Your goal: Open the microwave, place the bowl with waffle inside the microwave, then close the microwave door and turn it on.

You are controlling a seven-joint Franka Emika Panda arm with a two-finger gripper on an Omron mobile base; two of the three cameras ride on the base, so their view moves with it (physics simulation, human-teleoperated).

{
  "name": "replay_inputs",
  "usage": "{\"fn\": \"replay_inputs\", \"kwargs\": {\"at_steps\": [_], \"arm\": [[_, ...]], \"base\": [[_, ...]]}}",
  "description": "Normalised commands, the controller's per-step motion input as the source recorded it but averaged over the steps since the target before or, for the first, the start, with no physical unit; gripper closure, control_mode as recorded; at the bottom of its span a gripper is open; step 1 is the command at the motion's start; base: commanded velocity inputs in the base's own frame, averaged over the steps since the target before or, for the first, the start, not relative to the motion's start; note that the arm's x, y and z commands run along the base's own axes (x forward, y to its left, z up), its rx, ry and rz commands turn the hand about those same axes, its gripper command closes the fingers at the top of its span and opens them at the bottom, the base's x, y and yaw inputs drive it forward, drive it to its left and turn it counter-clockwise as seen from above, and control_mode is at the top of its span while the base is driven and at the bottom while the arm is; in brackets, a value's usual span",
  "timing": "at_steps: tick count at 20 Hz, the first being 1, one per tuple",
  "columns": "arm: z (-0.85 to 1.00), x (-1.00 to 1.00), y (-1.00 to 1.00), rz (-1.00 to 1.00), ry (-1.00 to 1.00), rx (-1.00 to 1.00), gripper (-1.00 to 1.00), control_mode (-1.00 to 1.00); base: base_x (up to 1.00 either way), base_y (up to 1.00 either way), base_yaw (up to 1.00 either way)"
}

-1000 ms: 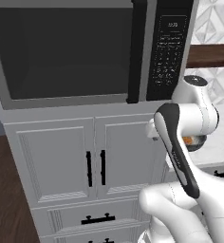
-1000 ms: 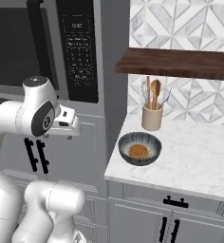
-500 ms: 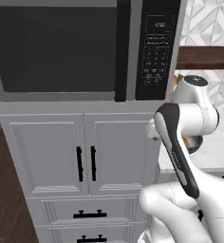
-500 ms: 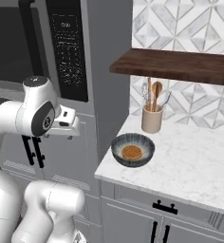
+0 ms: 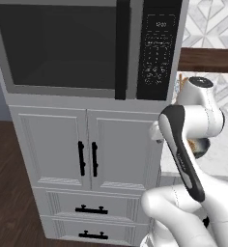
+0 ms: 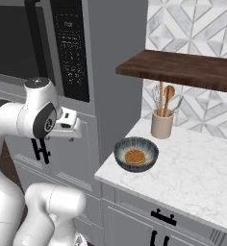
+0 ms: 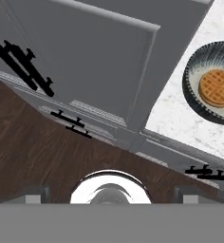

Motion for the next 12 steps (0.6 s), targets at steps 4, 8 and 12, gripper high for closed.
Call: {"fn": "replay_inputs", "kwargs": {"at_steps": [4,8,12], "arm": [[0.18,-0.15,0.0,0.12,-0.19,0.0,-1.0,-1.0],[0.59,-0.05,0.03,0.04,-0.33,0.0,-1.0,-1.0],[0.79,-0.01,0.12,0.0,-0.4,0.0,-1.0,-1.0]], "base": [[0.0,0.0,0.0],[0.0,0.0,0.0],[0.0,0.0,0.0]]}}
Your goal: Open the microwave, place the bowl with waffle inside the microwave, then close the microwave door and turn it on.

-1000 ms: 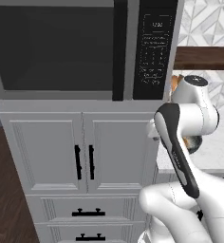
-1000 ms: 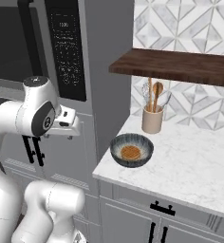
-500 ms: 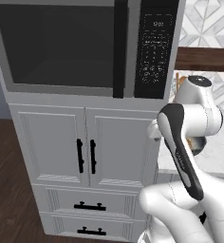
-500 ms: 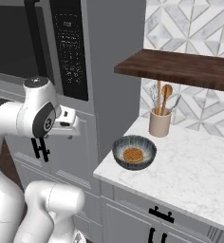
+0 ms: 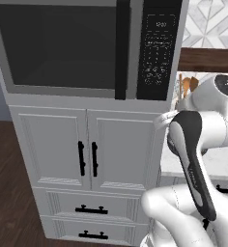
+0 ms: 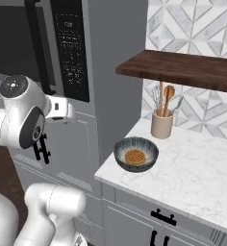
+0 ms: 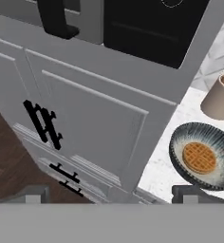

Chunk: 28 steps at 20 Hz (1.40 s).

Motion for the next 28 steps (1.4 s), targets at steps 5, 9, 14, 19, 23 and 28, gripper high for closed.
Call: {"fn": "replay_inputs", "kwargs": {"at_steps": [5,9,14,19,23,28], "arm": [[0.73,-0.05,0.17,0.0,-0.44,0.0,-1.0,-1.0],[0.66,-0.29,0.22,0.0,-0.53,0.0,-1.0,-1.0],[0.48,-0.43,0.25,0.0,-0.56,0.0,-1.0,-1.0],[0.4,-0.35,0.15,-0.04,-0.42,0.0,-1.0,-1.0],[0.22,-0.05,0.38,-0.14,-0.1,0.0,-1.0,-1.0],[0.0,0.0,0.36,-0.2,0.16,0.0,-1.0,-1.0]], "base": [[0.0,0.0,0.0],[0.0,0.0,0.0],[0.0,0.0,0.0],[0.0,0.0,0.0],[0.0,0.0,0.0],[0.0,0.0,0.0]]}}
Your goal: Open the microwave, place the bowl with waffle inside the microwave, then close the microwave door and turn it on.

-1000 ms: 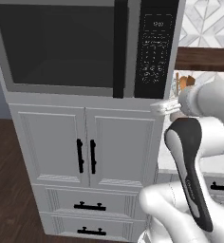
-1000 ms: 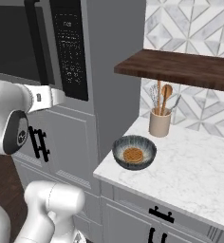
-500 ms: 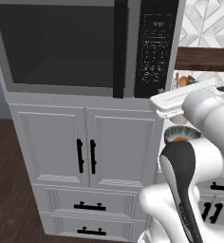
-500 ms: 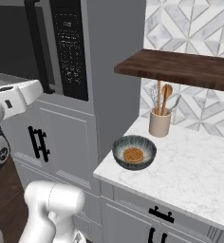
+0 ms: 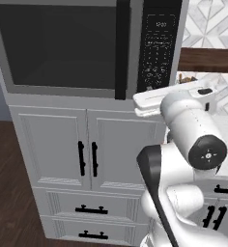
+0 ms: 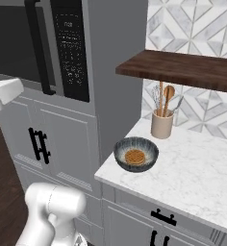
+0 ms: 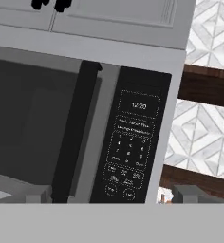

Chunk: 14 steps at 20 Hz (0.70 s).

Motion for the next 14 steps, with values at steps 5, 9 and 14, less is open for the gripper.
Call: {"fn": "replay_inputs", "kwargs": {"at_steps": [5,9,14], "arm": [[0.0,0.0,0.27,-0.26,0.26,0.0,-1.0,-1.0],[0.0,0.0,0.16,-0.28,0.3,0.0,-1.0,-1.0],[0.0,0.0,0.04,-0.27,0.27,0.0,-1.0,-1.0]], "base": [[0.0,0.0,0.0],[0.0,0.0,0.0],[0.0,0.0,0.0]]}}
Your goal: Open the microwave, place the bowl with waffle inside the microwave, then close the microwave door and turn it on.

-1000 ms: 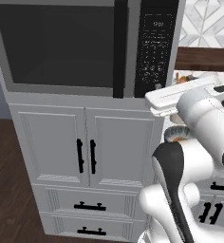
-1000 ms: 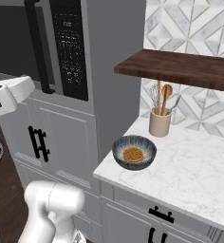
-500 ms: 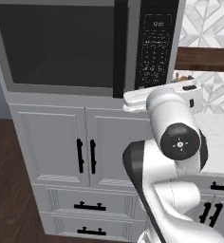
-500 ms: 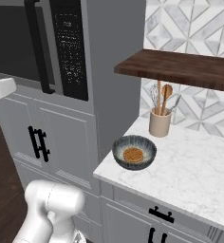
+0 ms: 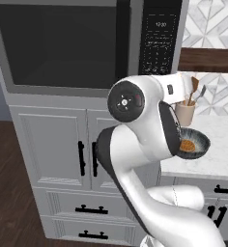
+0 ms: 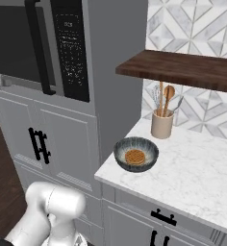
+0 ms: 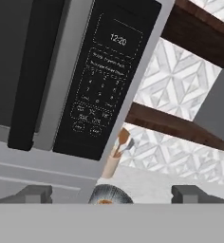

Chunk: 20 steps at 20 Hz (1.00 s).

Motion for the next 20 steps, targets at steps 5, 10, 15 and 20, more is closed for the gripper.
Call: {"fn": "replay_inputs", "kwargs": {"at_steps": [5,10,15,20], "arm": [[-0.06,0.0,0.0,-0.2,0.13,0.0,-1.0,-1.0],[-0.47,0.02,0.0,-0.06,0.0,0.01,-1.0,-1.0],[-0.35,0.15,0.0,0.0,-0.02,0.06,-1.0,-1.0],[-0.01,0.13,0.0,0.01,-0.11,0.11,-1.0,-1.0]], "base": [[0.0,0.0,0.0],[0.0,0.0,0.0],[0.0,0.0,0.0],[0.0,0.0,0.0]]}}
